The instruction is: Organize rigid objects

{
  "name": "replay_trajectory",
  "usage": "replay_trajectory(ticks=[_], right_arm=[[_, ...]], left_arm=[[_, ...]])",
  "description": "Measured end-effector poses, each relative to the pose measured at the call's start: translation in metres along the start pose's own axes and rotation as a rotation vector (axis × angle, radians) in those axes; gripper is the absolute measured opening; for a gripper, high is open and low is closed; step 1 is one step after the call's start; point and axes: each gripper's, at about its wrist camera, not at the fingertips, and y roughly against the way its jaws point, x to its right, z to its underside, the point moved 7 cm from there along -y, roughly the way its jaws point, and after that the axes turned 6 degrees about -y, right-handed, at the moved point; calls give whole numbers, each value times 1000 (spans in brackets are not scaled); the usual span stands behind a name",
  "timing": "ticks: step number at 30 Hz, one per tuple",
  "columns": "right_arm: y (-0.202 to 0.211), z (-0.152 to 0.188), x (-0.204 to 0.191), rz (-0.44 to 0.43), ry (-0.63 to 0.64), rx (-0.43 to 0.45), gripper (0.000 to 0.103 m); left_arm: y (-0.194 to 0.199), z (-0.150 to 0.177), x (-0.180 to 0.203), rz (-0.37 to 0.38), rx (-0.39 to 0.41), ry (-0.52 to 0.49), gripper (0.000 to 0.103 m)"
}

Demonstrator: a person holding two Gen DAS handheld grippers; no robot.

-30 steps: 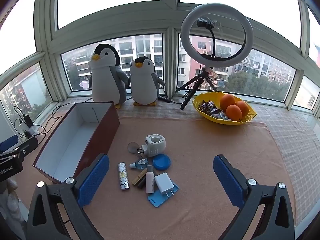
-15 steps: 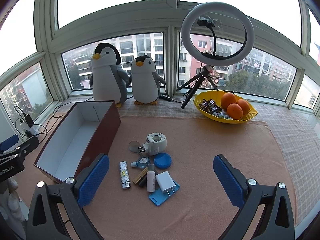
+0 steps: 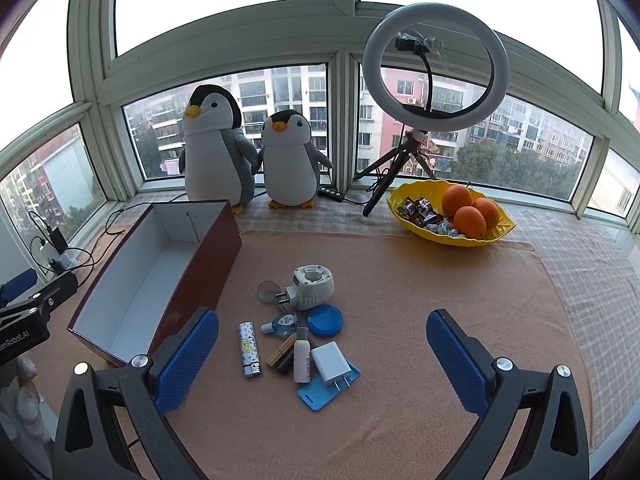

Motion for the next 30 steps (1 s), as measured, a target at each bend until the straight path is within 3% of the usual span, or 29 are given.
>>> replay_trajectory(ticks=[30], right_arm=[[-2,0,-1,-7,3,-13,103]], left_arm=[[0,0,0,-3,-1,-2,102]])
